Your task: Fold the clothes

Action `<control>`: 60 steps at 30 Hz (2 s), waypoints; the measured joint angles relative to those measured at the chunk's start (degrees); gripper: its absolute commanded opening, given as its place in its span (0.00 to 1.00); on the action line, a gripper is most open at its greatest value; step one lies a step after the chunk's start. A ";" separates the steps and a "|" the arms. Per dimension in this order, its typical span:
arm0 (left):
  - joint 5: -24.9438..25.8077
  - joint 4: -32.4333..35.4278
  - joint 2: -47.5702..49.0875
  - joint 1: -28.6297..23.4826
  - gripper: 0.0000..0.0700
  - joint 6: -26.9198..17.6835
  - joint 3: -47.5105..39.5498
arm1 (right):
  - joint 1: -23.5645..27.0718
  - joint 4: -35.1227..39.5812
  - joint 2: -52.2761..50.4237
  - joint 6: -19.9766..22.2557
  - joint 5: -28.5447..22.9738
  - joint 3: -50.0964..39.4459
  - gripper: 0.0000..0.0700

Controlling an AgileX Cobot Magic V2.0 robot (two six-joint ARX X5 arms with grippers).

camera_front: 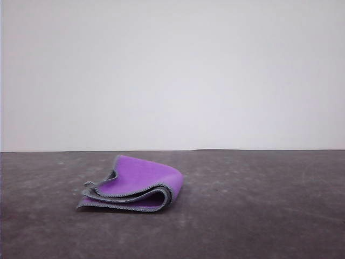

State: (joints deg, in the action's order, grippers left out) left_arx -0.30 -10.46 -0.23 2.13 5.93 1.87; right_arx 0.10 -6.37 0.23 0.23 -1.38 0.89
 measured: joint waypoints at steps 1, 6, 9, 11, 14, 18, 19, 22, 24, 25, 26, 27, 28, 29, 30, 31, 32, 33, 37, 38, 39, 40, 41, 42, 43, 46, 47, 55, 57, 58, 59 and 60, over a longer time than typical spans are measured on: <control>0.00 0.00 0.00 0.00 0.00 0.02 0.00 | 0.00 0.00 0.00 0.00 0.01 0.00 0.02; 0.00 0.00 0.00 0.00 0.00 0.02 0.00 | 0.00 0.00 0.00 0.00 0.02 0.00 0.02; 0.00 0.00 0.00 0.00 0.00 0.01 0.00 | 0.00 0.00 0.00 0.00 0.02 0.00 0.02; 0.00 0.00 0.00 0.00 0.00 0.02 0.00 | 0.00 0.00 0.00 0.00 0.02 0.00 0.02; -0.02 0.00 0.00 0.00 0.00 0.02 0.00 | 0.00 0.00 0.00 0.00 0.01 0.00 0.02; 0.00 0.00 0.00 0.00 0.00 0.02 0.00 | 0.00 0.00 0.00 0.00 0.02 0.00 0.02; 0.00 0.00 0.00 0.00 0.00 0.02 0.00 | 0.00 0.00 0.00 0.00 0.00 0.00 0.02; 0.00 0.00 0.00 0.00 0.00 0.02 -0.01 | 0.00 0.00 0.00 0.00 0.02 0.00 0.02; 0.00 0.00 0.00 0.00 0.00 0.02 0.00 | 0.00 0.00 0.00 0.00 0.01 0.00 0.02; 0.00 0.00 0.00 0.00 0.00 0.02 0.00 | 0.00 0.00 0.00 0.00 0.00 0.00 0.02; 0.00 0.00 0.00 0.00 0.00 0.02 0.00 | 0.00 0.00 0.00 0.00 -0.01 0.00 0.02; 0.00 0.00 0.00 0.00 0.00 0.02 0.00 | 0.00 0.00 0.00 0.00 -0.01 0.00 0.02; 0.00 0.00 0.00 0.00 0.00 0.02 0.00 | 0.00 0.00 0.00 0.00 0.01 0.00 0.02; 0.00 0.00 0.00 0.00 0.00 0.02 0.00 | 0.00 0.00 0.00 0.00 0.00 0.00 0.02; 0.00 0.00 0.00 0.00 0.00 0.02 0.00 | 0.00 0.00 0.00 0.00 -0.01 0.00 0.02; 0.00 0.00 0.00 0.00 0.00 0.02 0.00 | 0.00 0.00 0.00 0.00 0.01 0.00 0.02; 0.00 0.00 0.00 0.00 0.00 0.02 0.00 | 0.00 0.00 0.00 0.00 0.00 0.00 0.02; 0.00 0.00 0.00 0.00 0.00 0.02 0.00 | 0.00 0.00 0.00 0.00 -0.01 0.00 0.02; 0.00 0.00 0.00 0.00 0.00 0.01 0.00 | 0.00 0.00 0.00 0.00 0.01 0.00 0.02; 0.00 0.00 0.00 0.00 0.00 0.02 0.00 | 0.00 0.00 0.00 0.00 0.00 0.00 0.02; 0.00 0.00 0.00 0.00 0.00 0.02 0.00 | 0.00 0.00 0.00 0.00 0.01 0.00 0.02; 0.00 0.00 0.00 0.00 0.00 0.02 0.00 | 0.00 0.00 0.00 0.00 0.02 0.00 0.02; 0.00 0.00 0.00 0.00 0.00 0.00 0.00 | 0.00 0.00 0.00 0.00 0.02 0.00 0.02; 0.00 0.00 0.00 0.00 0.00 0.02 0.00 | 0.00 0.00 0.00 0.00 0.02 0.00 0.02; 0.00 0.00 0.00 0.00 0.00 0.01 0.00 | 0.00 0.00 0.00 0.00 0.02 0.00 0.02; 0.00 0.00 0.00 0.00 0.00 0.01 -0.01 | 0.00 0.00 0.00 0.00 -0.01 0.00 0.02; 0.00 0.00 0.00 0.00 0.00 0.02 0.00 | 0.00 0.00 0.00 0.00 0.01 0.00 0.02; 0.00 0.00 0.00 0.00 0.00 0.02 -0.02 | 0.00 0.00 0.00 0.00 0.02 0.00 0.02; 0.00 0.00 0.00 0.00 0.00 0.02 0.00 | 0.00 0.00 0.00 0.00 0.01 0.00 0.02; 0.00 0.00 0.00 0.00 0.00 0.01 0.00 | 0.00 0.00 0.00 0.00 0.00 0.00 0.02; 0.00 0.00 0.00 0.00 0.00 0.00 0.00 | 0.00 0.00 0.00 0.00 0.01 0.00 0.02; 0.00 0.00 0.00 0.00 0.00 0.02 0.00 | 0.00 0.00 0.00 0.00 0.02 0.00 0.02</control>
State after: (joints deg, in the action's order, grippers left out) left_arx -0.30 -10.46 -0.23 2.13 5.95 1.87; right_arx 0.10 -6.37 0.23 0.23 -1.37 0.89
